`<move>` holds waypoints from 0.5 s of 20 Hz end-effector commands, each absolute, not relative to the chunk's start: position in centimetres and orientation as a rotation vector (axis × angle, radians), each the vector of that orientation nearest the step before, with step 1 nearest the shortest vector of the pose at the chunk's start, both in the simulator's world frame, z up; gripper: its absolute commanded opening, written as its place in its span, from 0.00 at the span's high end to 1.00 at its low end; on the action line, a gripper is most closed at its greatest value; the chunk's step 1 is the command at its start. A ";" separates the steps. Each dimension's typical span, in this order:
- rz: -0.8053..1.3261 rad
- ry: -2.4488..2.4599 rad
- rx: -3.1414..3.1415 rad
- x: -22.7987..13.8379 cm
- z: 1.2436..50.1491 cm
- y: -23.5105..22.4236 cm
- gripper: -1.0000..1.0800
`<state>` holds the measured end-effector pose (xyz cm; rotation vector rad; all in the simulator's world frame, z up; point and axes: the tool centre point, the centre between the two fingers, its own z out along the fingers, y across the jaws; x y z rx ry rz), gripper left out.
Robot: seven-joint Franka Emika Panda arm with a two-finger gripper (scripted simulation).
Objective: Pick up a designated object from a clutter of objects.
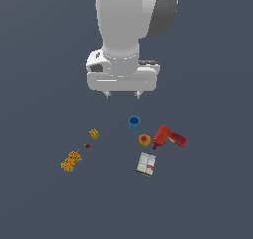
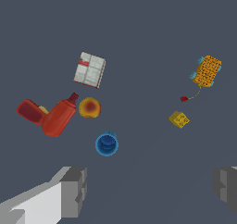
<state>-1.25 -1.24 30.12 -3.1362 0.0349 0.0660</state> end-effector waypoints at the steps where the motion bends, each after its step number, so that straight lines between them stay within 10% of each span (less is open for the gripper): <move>1: 0.066 0.035 -3.136 -1.3 30.1 -1.2 0.04; 10: 0.098 0.005 -3.147 -1.5 29.1 -2.7 0.04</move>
